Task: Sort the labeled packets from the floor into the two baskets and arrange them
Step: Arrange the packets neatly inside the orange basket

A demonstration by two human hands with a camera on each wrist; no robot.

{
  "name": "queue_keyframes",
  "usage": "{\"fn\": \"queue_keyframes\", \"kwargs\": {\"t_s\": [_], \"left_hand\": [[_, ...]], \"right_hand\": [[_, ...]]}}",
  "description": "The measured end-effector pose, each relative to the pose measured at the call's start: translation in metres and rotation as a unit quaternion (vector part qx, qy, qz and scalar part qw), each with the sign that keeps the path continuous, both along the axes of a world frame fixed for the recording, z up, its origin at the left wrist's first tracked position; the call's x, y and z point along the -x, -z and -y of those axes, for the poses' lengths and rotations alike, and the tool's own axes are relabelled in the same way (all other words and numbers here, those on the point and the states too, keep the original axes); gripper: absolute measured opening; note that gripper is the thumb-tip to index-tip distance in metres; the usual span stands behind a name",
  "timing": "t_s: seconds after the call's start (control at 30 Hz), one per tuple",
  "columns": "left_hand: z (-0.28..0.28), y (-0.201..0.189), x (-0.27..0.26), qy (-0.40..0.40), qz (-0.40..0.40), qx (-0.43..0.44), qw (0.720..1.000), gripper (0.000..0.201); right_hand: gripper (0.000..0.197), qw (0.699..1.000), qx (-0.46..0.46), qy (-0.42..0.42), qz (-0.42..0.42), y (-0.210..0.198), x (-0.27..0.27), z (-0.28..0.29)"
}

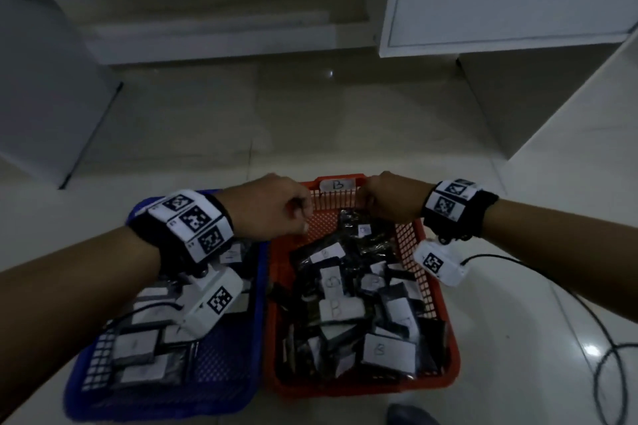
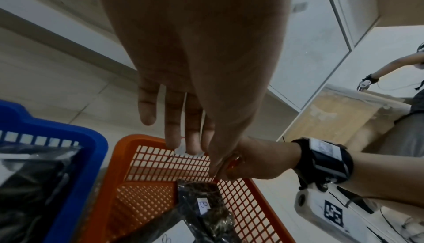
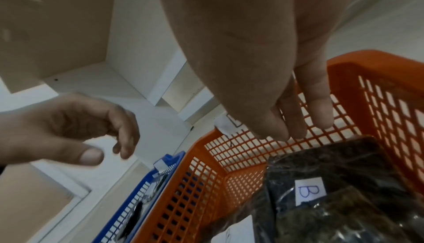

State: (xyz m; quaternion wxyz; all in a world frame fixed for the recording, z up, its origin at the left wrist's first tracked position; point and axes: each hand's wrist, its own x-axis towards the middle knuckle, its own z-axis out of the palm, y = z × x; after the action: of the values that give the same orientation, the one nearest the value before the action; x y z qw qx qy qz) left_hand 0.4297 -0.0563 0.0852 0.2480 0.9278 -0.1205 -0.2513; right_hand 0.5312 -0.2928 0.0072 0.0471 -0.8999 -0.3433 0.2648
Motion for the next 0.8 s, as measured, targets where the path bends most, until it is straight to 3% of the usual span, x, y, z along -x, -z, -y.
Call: {"fn": "queue_keyframes", "kwargs": {"t_s": [0.17,0.23,0.4,0.5,0.6,0.7,0.8], "left_hand": [[0.014,0.015,0.003,-0.013,-0.031,0.005,0.999,0.013],[0.011,0.023,0.005,-0.011,-0.046,0.003,0.999,0.015],[-0.008,0.041,-0.001,-0.057,0.010,-0.016,0.998,0.019],[-0.019,0.048,-0.008,-0.066,-0.012,-0.027,0.997,0.026],[-0.026,0.053,-0.013,-0.076,-0.053,-0.014,0.996,0.032],[-0.029,0.059,-0.015,-0.093,-0.099,0.029,0.990,0.037],[-0.031,0.059,-0.011,-0.082,-0.125,0.032,0.988,0.039]], "right_hand": [[0.021,0.999,0.003,-0.037,0.031,0.013,0.003,0.007],[0.023,0.999,0.004,-0.042,-0.005,0.018,0.005,0.009],[0.025,0.996,-0.064,-0.063,-0.018,0.029,0.019,0.001],[0.039,0.991,-0.087,-0.094,-0.038,0.040,0.033,-0.011],[0.049,0.991,-0.071,-0.116,0.011,0.052,0.039,-0.017],[0.048,0.994,-0.060,-0.086,-0.007,0.051,0.039,-0.017],[0.029,0.991,-0.081,0.019,-0.104,0.039,0.033,-0.016]]}}
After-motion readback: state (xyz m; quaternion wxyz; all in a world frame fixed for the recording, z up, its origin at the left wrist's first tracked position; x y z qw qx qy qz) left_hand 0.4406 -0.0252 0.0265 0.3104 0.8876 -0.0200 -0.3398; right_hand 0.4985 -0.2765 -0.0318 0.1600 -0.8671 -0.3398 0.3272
